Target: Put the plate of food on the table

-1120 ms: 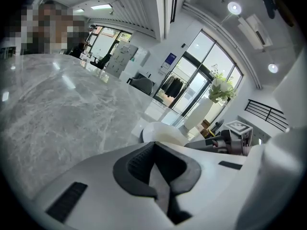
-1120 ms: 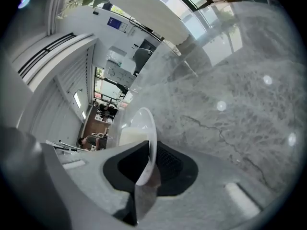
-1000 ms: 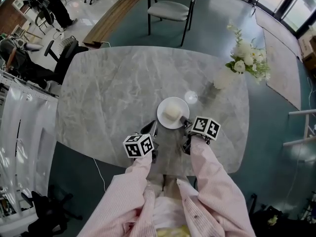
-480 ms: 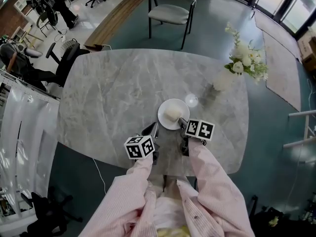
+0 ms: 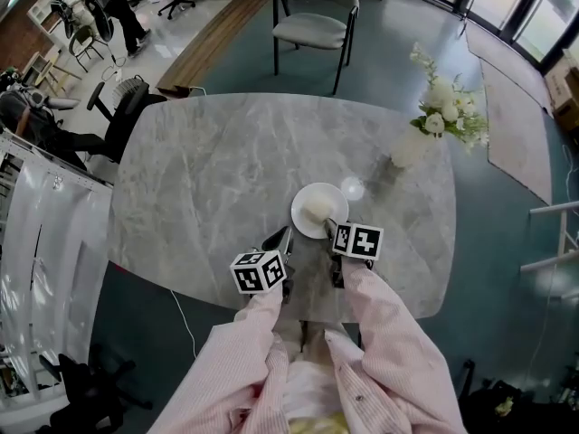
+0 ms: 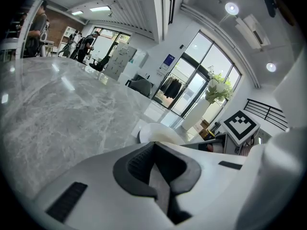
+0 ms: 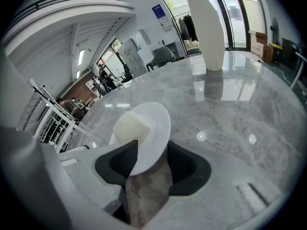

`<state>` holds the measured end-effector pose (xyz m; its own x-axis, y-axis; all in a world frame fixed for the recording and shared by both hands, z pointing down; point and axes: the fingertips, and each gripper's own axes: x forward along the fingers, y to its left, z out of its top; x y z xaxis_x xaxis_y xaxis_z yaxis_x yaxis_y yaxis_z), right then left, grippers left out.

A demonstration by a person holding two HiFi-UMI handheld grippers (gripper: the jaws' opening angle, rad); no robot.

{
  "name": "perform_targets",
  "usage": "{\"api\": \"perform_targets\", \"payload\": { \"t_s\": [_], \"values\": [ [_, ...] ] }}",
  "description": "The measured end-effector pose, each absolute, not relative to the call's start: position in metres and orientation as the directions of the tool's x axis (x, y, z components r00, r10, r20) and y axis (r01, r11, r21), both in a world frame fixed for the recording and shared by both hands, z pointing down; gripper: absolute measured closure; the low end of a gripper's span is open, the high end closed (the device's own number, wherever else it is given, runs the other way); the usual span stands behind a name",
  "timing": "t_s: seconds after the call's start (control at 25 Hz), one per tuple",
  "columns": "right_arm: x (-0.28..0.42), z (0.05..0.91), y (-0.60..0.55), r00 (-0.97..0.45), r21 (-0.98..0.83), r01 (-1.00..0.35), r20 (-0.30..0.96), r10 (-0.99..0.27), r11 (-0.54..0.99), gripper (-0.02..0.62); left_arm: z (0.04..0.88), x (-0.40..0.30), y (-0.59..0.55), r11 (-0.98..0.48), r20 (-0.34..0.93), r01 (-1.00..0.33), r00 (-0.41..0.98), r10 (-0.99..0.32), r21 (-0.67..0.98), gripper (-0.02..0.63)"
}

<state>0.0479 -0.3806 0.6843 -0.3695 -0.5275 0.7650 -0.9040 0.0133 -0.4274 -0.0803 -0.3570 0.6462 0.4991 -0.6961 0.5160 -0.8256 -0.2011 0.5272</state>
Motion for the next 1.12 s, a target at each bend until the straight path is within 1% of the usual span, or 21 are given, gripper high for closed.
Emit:
{"api": "perform_targets", "payload": {
  "t_s": [0.16,0.4,0.64,0.84,1.0,1.12],
  "values": [
    [0.048,0.684,-0.380,-0.362,-0.411,-0.911,0.770,-0.526,0.025,0.393,0.644,-0.080,-0.355,-0.207,0.512,-0.824,0.503,-0.696,0.527,0.607],
    [0.055,0.679,-0.373,-0.367,-0.417,-0.908,0.760,-0.536,0.031,0.393,0.638,-0.079,-0.354,-0.224,0.499,-0.820,0.512,-0.699,0.527,0.607],
    [0.066,0.664,-0.365,-0.365,-0.394,-0.916,0.746,-0.557,0.074,0.394,0.620,-0.075,-0.353,-0.270,0.465,-0.812,0.532,-0.708,0.517,0.607],
    [0.070,0.643,-0.360,-0.385,-0.383,-0.914,0.718,-0.580,0.133,0.429,0.599,-0.073,-0.349,-0.326,0.421,-0.800,0.557,-0.716,0.504,0.607],
    [0.061,0.614,-0.361,-0.472,-0.448,-0.869,0.625,-0.622,0.209,0.497,0.576,-0.073,-0.347,-0.375,0.375,-0.794,0.571,-0.730,0.479,0.607],
    [0.059,0.592,-0.358,-0.508,-0.461,-0.848,0.565,-0.650,0.262,0.554,0.557,-0.073,-0.348,-0.419,0.339,-0.794,0.579,-0.741,0.440,0.607]
  ]
}}
